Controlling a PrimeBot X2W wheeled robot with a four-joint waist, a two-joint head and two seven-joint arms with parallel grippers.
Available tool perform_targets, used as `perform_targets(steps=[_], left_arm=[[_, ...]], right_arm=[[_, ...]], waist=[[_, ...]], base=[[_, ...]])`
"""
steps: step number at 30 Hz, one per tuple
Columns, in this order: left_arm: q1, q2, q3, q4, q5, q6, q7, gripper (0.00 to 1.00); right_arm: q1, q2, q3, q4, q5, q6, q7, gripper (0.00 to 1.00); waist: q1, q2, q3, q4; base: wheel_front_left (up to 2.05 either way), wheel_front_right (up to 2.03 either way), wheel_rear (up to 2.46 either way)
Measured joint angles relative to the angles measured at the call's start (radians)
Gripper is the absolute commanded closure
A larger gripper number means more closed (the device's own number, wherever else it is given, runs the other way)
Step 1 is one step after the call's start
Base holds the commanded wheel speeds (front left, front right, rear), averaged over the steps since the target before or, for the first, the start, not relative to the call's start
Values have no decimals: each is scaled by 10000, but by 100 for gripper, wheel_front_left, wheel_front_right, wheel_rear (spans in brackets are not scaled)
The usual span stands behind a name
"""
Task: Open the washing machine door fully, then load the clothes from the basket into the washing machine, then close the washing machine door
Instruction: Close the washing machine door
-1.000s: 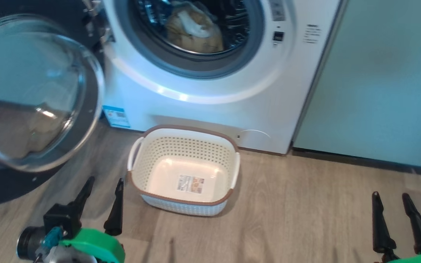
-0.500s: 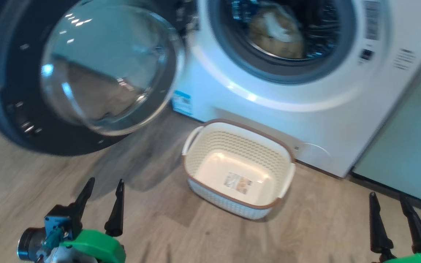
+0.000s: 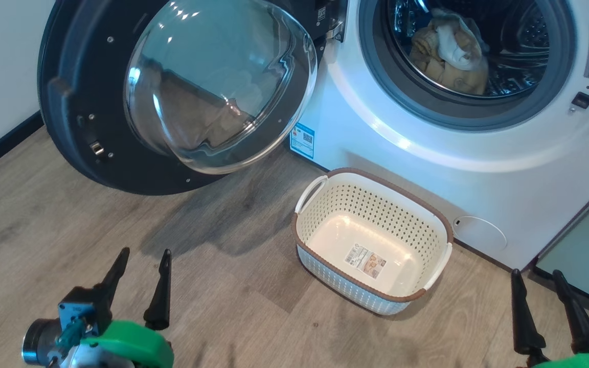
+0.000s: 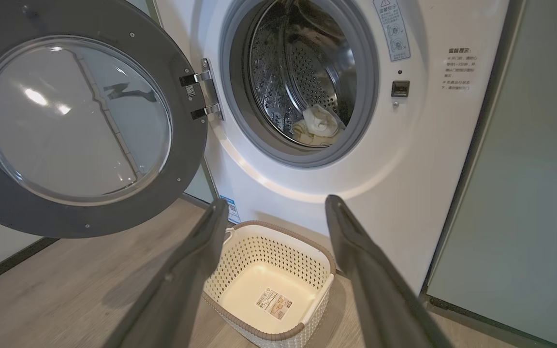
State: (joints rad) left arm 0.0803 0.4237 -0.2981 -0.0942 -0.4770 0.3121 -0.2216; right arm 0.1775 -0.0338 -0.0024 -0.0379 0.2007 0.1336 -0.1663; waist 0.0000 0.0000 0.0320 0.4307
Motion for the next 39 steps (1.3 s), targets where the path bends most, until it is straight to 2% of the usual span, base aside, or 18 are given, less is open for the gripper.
perform_targets(steps=[11,13,18,25,28,31,32,36,39], left_arm=[[0,-2,-4,-2,0,71,-88,0],[0,-10,-13,-2,-52,-8,-88,100],[0,-31,-13,-13,-268,-234,-171,100],[2,-163,259,-493,-763,-949,-267,100],[-2,-481,755,-1053,-1315,-1576,-309,100],[-53,-1095,1674,-1921,-2054,-2431,-328,100],[-53,-1095,1674,-1921,-2054,-2431,-328,100],[-312,-1850,2853,-2625,-3467,-3572,-341,100],[-588,-2211,3536,-2978,-4978,-4031,-347,100]], right_arm=[[-1,0,54,6,-82,0,12,0],[-1,0,65,6,-82,0,46,0],[0,0,73,6,-84,0,84,0],[2,0,79,6,-84,0,86,0],[6,0,75,4,-84,0,88,0],[7,0,71,-27,-84,0,98,0],[7,0,71,-27,-84,0,98,0],[8,0,71,-86,-86,0,188,0],[8,0,73,-121,-107,0,270,0]], waist=[[0,0,-62,-105],[0,0,-75,-116],[0,0,-77,-108],[0,0,-136,-55],[0,0,-165,-1],[0,0,-167,65],[0,0,-167,65],[0,0,-132,112],[0,0,-84,123]], base=[[0,0,0],[0,0,0],[0,0,0],[0,0,0],[0,0,0],[0,0,0],[0,0,0],[0,0,0],[0,0,0]])
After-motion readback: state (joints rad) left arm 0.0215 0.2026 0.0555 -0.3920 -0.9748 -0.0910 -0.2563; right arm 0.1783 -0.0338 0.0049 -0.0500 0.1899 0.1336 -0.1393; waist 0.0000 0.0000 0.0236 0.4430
